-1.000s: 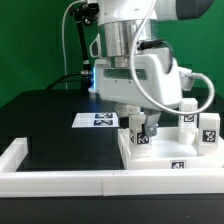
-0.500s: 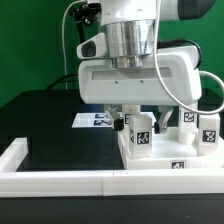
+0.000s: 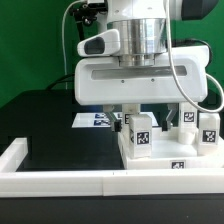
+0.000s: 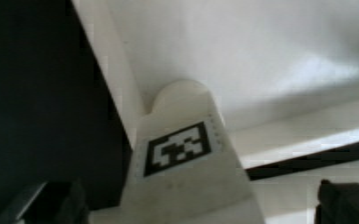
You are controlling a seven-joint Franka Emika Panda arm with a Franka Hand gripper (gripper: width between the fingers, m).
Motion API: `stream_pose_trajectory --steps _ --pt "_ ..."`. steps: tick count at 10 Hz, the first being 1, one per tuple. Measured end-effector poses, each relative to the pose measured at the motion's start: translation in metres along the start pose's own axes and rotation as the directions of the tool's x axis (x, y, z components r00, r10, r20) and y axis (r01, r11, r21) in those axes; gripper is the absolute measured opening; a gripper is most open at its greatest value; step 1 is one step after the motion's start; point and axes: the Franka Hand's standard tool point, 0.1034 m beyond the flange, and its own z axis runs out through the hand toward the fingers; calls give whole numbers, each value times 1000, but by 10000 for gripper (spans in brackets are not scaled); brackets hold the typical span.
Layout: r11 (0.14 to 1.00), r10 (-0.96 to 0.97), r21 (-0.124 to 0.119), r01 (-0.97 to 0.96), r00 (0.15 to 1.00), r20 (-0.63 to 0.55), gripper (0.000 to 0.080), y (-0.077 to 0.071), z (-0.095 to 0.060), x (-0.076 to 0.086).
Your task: Assemble square table
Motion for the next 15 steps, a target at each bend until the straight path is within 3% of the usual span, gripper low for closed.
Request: stream_pose_trajectory --steps 3,6,10,12,15 --pt "995 -104 -4 104 995 -5 648 3 -1 2" --pt "994 -113 -4 113 994 -4 290 4 -1 2" --pt "998 -60 -4 60 998 -4 290 4 -1 1" --pt "988 157 2 -157 988 -4 290 3 -1 1" --pt "904 427 4 -427 904 -6 290 3 0 0"
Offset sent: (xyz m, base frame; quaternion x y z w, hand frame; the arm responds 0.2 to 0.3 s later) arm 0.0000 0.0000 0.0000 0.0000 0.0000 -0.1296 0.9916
